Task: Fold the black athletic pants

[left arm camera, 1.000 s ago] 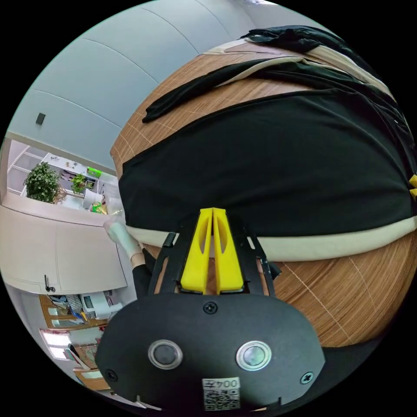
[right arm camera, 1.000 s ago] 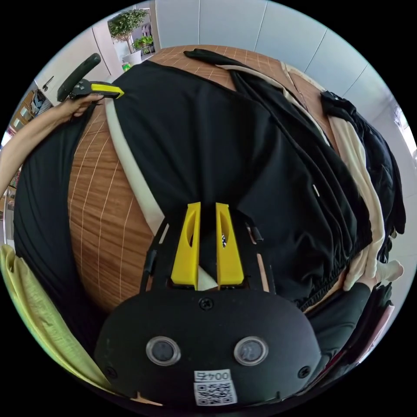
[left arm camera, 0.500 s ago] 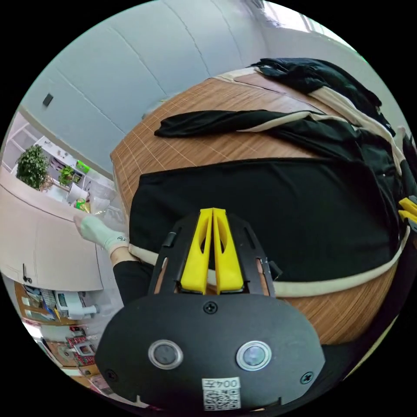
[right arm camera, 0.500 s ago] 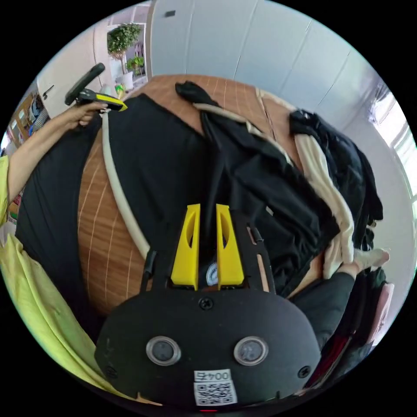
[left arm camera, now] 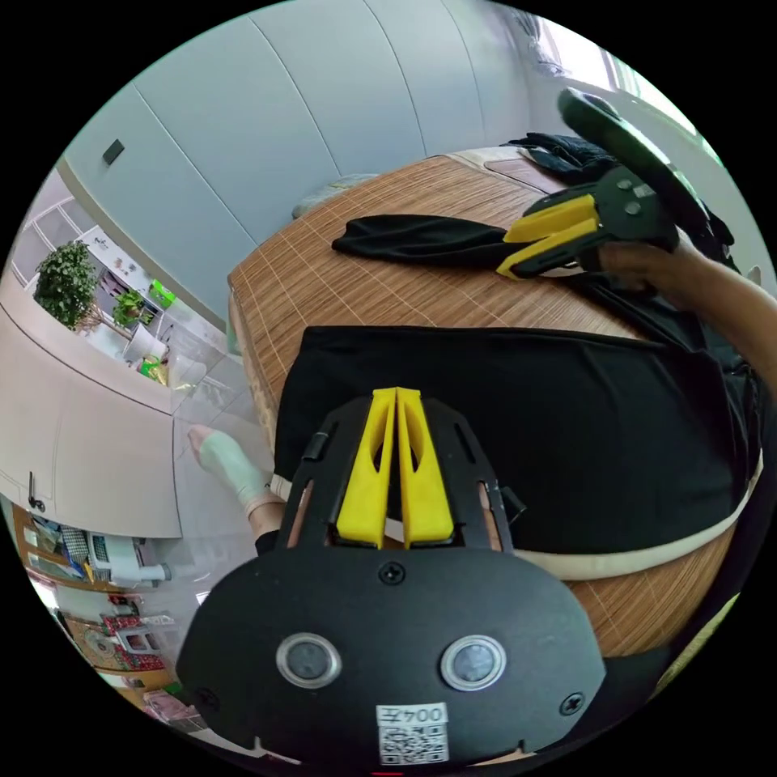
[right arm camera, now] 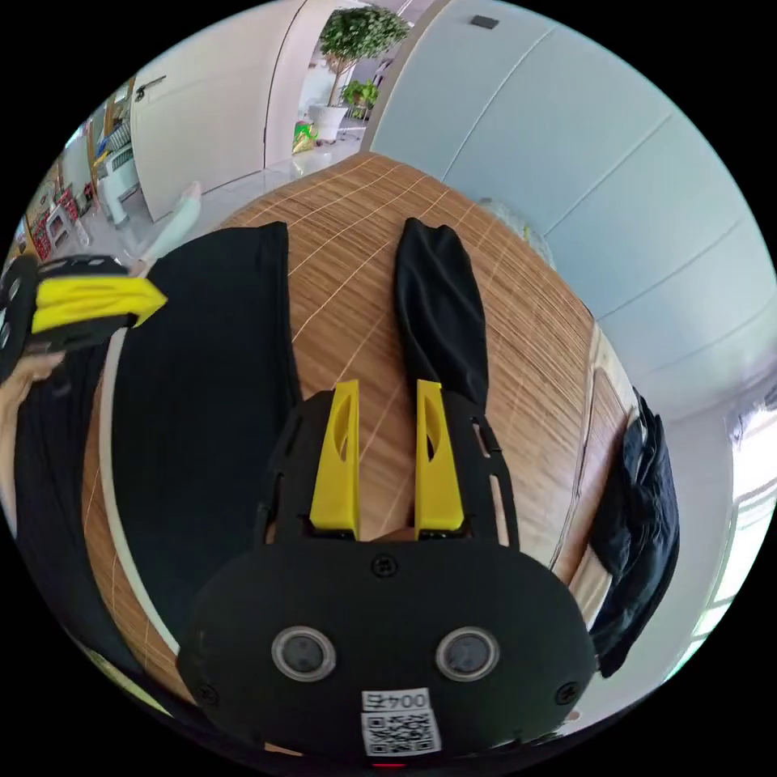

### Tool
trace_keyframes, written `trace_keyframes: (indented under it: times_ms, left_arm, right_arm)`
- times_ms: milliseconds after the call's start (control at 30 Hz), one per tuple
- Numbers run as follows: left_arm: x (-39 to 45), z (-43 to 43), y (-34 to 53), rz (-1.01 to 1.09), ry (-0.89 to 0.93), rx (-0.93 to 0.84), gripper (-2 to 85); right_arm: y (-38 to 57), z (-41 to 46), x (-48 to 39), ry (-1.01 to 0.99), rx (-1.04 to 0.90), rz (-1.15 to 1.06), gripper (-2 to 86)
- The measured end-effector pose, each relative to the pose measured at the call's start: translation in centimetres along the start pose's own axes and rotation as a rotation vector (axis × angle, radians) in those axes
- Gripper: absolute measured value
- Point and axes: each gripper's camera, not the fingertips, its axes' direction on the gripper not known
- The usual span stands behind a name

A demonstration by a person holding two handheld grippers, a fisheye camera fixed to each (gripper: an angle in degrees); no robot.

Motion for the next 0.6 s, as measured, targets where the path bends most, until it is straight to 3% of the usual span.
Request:
trace_keyframes:
  times_ms: [133,233,367,600]
  left_arm:
    - [1.3,0.3,-0.5,-0.009,0.129,0.045,0.7]
    - [2.4,0.1,-0.6,0.026,0.029,0.039,0.7]
    - [2.8,-0.4,-0.3,0.043,-0.083,0.027,0.8]
    - [1.4,-1.1,0.6,-0.007,-0.162,-0.014,0.7]
  right_arm:
    - [-7.3,6.1,0.7,0.016,-0.14,-0.036,13.0]
    - [-9.4,9.9,1.3,0.051,-0.293,-0.047,9.8]
    - [-8.8,9.7,1.4,-0.036,-0.242,-0.064,0.6]
    - [-5.8,2.3,-4.5,-0.281,-0.14,-0.328,-0.4]
